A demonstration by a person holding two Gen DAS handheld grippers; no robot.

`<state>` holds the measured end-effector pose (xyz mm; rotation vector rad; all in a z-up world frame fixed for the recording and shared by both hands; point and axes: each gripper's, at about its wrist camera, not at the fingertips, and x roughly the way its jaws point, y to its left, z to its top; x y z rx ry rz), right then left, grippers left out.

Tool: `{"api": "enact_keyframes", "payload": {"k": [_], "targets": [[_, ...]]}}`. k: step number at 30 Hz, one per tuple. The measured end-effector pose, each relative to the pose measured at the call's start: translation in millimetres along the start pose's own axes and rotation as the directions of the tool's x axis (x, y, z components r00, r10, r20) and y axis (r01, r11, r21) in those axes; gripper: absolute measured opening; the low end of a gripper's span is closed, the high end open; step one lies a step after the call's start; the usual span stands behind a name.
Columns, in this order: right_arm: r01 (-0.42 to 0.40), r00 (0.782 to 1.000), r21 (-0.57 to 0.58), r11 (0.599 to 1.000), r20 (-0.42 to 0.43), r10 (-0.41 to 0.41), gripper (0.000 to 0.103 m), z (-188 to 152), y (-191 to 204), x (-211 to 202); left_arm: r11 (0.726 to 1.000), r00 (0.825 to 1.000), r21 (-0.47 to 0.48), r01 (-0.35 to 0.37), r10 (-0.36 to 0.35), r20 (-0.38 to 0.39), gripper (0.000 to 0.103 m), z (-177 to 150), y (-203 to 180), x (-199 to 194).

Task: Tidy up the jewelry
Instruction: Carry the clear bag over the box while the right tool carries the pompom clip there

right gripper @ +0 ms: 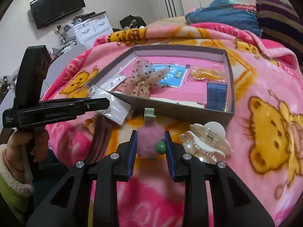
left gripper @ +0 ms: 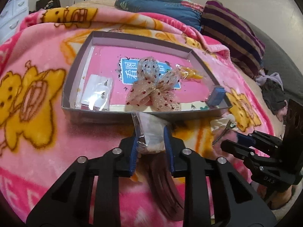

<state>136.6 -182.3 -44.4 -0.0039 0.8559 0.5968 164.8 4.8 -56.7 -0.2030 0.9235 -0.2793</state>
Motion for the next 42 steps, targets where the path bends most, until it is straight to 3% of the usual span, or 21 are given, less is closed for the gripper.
{"api": "enact_keyframes", "payload": {"k": [16,31,42], "targets": [[-0.025,0.999,0.025,0.999,0.030,0.024,0.025,-2.3,4.0,-22.5,0.998,0.994,-0.049,0.032,-0.027,0.105,0.011,1.7,4.9,-44.0],[-0.060,0.995,-0.012,0.998,0.074,0.061,0.025,15.4,25.5,-35.3,0.995,0.982,-0.082,-0.052,0.066,0.177,0.011,3.7,25.2,-85.6],[-0.076,0.989,-0.048,0.996,0.124,0.081,0.025,44.4,37.4,-37.4,0.995,0.973,-0.093,-0.045,0.065,0.222,0.011,18.3,26.5,-98.6]]}}
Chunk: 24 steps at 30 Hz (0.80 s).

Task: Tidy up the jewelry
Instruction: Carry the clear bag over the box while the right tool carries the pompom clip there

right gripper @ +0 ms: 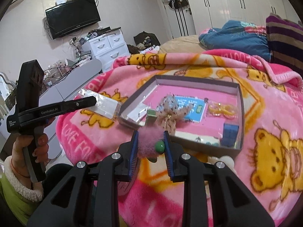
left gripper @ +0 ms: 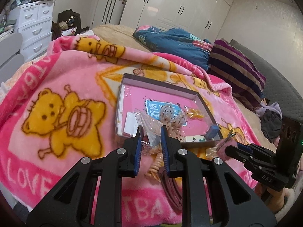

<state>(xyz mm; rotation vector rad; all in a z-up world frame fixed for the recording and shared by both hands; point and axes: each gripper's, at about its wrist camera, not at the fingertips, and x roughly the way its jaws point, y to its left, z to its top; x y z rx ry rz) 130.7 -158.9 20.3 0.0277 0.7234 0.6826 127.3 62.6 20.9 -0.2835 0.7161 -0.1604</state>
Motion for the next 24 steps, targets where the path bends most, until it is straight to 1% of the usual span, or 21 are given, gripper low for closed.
{"api": "enact_keyframes", "payload": {"k": [5,13,17,20,22,24], "targets": [[0.001,1.000,-0.002,1.000,0.022,-0.001,0.025,11.0,-1.1,-0.1,1.000,1.000,0.011,0.007,-0.008,0.014,0.011,11.1,-6.3,1.6],[0.026,0.998,0.001,1.000,0.054,-0.026,0.025,29.5,-9.4,0.3,1.000,0.999,0.020,0.023,-0.024,0.030,0.011,30.7,-15.4,8.0],[0.032,0.997,0.014,0.999,0.064,-0.032,0.025,36.5,-16.2,0.2,1.000,0.999,0.026,0.017,-0.018,0.041,0.011,37.8,-18.2,14.3],[0.045,0.996,0.028,0.999,0.073,-0.046,0.025,42.5,-23.4,-0.2,0.999,0.999,0.026,0.021,-0.022,0.045,0.011,42.0,-20.0,20.5],[0.080,0.993,0.013,0.997,0.088,-0.081,0.025,44.8,-24.4,-0.9,0.999,0.999,0.018,0.032,-0.032,0.043,0.011,44.4,-20.2,25.4],[0.090,0.991,0.014,0.996,0.099,-0.091,0.025,46.9,-27.7,-0.7,0.999,0.999,0.012,0.033,-0.033,0.034,0.011,46.0,-20.7,30.6]]}}
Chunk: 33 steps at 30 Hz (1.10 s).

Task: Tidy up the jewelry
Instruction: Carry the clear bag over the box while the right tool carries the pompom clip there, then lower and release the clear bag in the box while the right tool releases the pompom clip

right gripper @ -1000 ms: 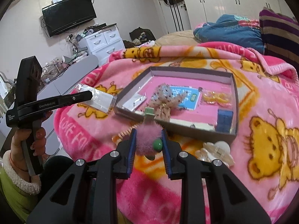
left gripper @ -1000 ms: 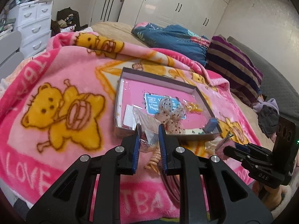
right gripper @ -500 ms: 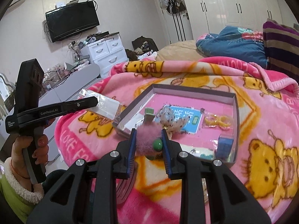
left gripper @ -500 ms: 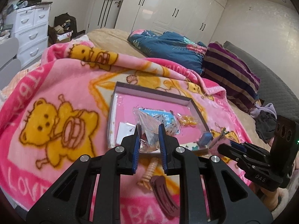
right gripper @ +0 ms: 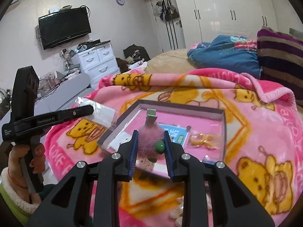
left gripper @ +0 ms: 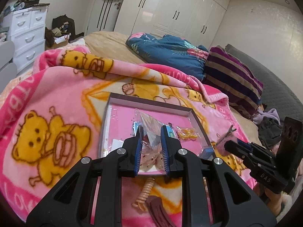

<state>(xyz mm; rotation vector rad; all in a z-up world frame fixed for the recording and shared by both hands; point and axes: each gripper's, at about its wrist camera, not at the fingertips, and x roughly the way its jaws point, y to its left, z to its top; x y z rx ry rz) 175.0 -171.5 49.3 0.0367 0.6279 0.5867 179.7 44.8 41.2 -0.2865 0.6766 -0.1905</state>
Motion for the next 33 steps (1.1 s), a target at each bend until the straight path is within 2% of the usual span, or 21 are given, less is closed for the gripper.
{"api": "enact_keyframes", "payload": {"k": [11,17,33], "targets": [[0.050,0.999,0.062,0.997,-0.005,-0.050,0.025,9.0,-34.1,24.5,1.000,0.999,0.025,-0.009,0.010,-0.035,0.011,3.5,-10.1,33.3],[0.067,0.998,0.085,0.994,-0.025,-0.065,0.025,5.5,-44.9,38.1,1.000,0.998,0.010,-0.021,0.022,-0.059,0.011,-0.1,-4.9,51.7],[0.110,0.991,0.135,0.985,-0.097,-0.097,0.025,-4.9,-69.2,69.8,1.000,0.996,-0.020,0.011,-0.013,-0.088,0.012,-11.9,17.3,85.1]]}}
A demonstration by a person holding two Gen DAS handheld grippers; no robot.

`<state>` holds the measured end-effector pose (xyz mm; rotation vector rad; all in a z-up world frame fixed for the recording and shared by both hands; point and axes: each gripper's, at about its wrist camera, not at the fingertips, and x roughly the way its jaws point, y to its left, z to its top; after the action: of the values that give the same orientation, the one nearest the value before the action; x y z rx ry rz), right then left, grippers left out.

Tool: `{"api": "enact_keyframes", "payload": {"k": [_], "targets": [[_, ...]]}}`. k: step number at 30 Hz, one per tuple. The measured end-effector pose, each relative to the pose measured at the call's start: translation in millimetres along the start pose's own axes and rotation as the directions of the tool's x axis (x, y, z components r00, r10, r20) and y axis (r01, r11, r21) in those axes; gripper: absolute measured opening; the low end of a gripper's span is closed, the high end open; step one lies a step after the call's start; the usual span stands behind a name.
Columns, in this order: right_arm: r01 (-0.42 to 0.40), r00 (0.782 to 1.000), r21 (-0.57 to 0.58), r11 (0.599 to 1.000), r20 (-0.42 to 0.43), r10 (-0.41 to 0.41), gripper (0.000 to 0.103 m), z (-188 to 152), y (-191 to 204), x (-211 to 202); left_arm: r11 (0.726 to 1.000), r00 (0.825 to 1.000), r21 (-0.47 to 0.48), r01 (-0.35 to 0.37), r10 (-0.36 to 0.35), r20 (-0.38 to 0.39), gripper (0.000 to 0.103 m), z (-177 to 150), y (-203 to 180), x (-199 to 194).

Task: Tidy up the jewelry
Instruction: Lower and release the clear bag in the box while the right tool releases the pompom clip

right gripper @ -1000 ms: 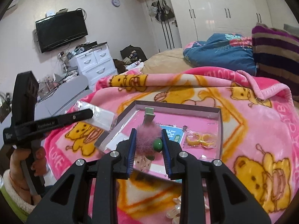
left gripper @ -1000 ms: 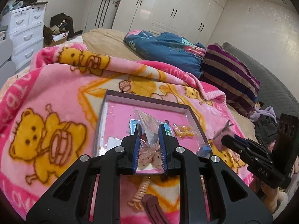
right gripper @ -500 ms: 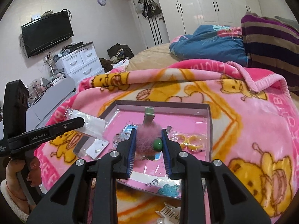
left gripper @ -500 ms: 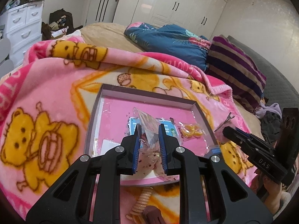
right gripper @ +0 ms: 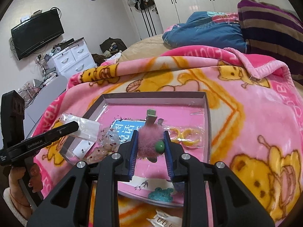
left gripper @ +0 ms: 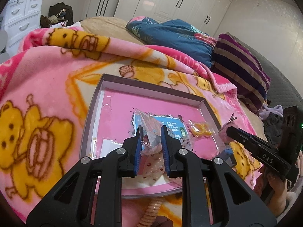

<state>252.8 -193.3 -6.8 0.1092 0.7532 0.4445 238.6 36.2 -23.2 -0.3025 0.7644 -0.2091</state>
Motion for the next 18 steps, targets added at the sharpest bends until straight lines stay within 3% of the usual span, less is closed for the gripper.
{"api": "enact_keyframes", "payload": {"k": [7,14,18], "targets": [[0.026,0.999,0.016,1.000,-0.025,-0.026,0.025,-2.1,-1.6,13.6,1.000,0.999,-0.014,-0.016,0.015,-0.043,0.014,-6.4,9.4,16.3],[0.032,0.998,0.003,0.999,-0.046,-0.032,0.027,-5.3,3.5,19.3,0.999,0.998,-0.034,-0.033,0.030,-0.062,0.031,-8.6,16.5,17.8],[0.044,0.998,0.003,0.999,-0.047,-0.043,0.027,-7.3,4.4,18.5,0.999,0.997,-0.036,-0.042,0.039,-0.060,0.035,-8.3,17.6,15.4]]}}
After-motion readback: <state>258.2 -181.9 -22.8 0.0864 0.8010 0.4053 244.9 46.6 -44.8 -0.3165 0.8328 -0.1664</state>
